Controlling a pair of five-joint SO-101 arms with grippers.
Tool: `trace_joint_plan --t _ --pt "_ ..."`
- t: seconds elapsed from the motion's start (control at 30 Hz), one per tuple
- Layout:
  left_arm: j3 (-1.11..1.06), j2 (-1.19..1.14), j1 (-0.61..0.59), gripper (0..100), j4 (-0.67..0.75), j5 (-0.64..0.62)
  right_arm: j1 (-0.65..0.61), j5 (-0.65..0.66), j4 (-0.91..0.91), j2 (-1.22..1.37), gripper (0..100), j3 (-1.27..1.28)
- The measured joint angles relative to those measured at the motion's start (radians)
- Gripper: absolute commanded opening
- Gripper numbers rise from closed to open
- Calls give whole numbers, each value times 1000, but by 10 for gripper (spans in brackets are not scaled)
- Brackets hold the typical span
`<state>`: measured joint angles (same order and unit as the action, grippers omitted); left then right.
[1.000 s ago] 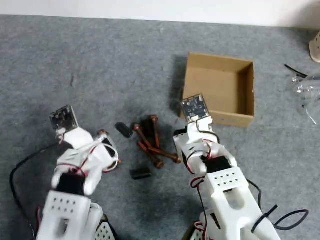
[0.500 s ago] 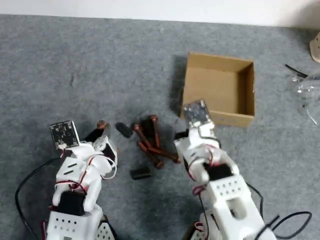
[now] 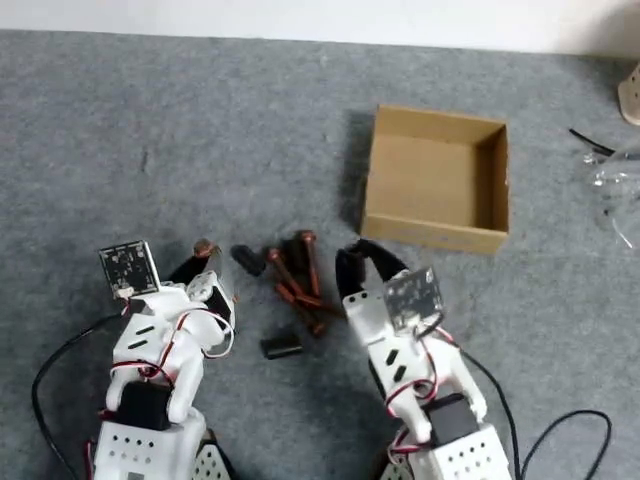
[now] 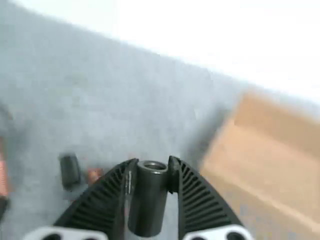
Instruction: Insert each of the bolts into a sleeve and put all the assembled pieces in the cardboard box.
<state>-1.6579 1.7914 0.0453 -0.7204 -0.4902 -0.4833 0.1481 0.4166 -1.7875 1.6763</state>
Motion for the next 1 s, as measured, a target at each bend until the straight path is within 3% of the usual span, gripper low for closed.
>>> trace_joint_plan --t 0.1,0.37,0.5,0.77,1.0 --pt "0 0 0 5 95 0 -68 0 0 -15 4 0" --pt "0 0 0 5 568 2 -104 0 0 -15 4 0" --pt "0 0 2 5 677 2 -109 0 0 -15 4 0" --pt "150 0 276 6 575 0 -109 37 0 -15 4 0" --pt "239 2 371 6 400 0 -109 74 0 -15 4 0"
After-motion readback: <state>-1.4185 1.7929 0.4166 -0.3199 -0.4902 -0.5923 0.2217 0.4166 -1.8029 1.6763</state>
